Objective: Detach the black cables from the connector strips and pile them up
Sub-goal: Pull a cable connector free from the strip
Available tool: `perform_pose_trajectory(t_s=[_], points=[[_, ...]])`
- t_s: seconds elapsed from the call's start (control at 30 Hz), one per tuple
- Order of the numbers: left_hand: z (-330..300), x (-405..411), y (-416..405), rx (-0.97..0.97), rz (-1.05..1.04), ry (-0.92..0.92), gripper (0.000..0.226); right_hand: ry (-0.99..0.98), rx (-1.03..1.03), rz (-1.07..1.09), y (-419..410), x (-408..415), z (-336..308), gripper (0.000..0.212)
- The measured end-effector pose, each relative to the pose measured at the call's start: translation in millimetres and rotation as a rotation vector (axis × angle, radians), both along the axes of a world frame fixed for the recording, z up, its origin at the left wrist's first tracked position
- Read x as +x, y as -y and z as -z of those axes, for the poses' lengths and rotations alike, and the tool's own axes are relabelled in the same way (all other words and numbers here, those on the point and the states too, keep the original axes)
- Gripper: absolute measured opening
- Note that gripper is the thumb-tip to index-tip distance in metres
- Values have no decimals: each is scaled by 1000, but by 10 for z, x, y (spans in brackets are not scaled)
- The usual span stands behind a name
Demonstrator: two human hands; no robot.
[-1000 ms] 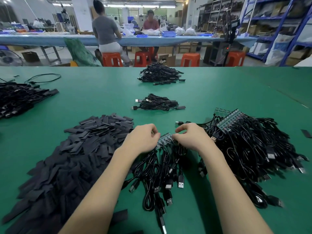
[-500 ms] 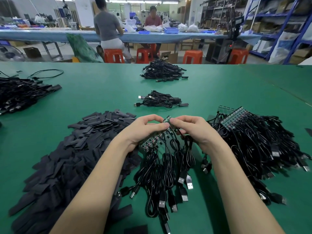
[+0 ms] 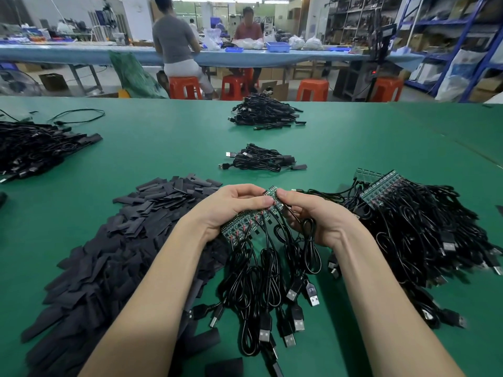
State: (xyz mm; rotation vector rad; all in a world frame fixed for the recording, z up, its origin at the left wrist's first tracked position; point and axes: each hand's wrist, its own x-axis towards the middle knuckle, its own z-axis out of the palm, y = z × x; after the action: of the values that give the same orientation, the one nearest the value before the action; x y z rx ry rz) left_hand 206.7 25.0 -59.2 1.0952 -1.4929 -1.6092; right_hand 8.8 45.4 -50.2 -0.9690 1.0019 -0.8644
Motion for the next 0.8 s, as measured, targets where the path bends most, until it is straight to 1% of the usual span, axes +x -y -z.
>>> perform_pose_trajectory(t_s=[0.17,0.3,0.37,0.43,0.5,0.57,0.63,0.67,0.7,0.73,0.8], points=[[-15,29,1,-91,2,20,32,-15,41,13,-15,8,-6,9],[1,16,19,-115,54,-42,20,-4,82,40,-40,58,-14,16],[20,9,30,-112,55,-49,24,-15,55,47,-41,61,-47,14],[52,6,45,-119,10,-15,25,-59,-39,75,-24,4,-115,16],[99,1,64,-156,-63,85,23,-86,-135,145,-8,-86,-219,21],[128,-18,82,-241,-128,273,20,-101,-202,195,-8,-185,-319,29],[136,-70,87,-364,-178,475,23,-104,-222,197,-26,-216,-378,26],[120,-117,74,-425,-224,521,24,-102,-222,202,-34,-200,-385,24],[95,-172,54,-469,-278,505,23,-108,-218,228,-41,-170,-378,21],[66,-236,33,-474,-326,416,21,-123,-210,273,-41,-133,-356,20],[7,-387,-16,-348,-343,116,18,-153,-192,373,-27,-58,-299,18]])
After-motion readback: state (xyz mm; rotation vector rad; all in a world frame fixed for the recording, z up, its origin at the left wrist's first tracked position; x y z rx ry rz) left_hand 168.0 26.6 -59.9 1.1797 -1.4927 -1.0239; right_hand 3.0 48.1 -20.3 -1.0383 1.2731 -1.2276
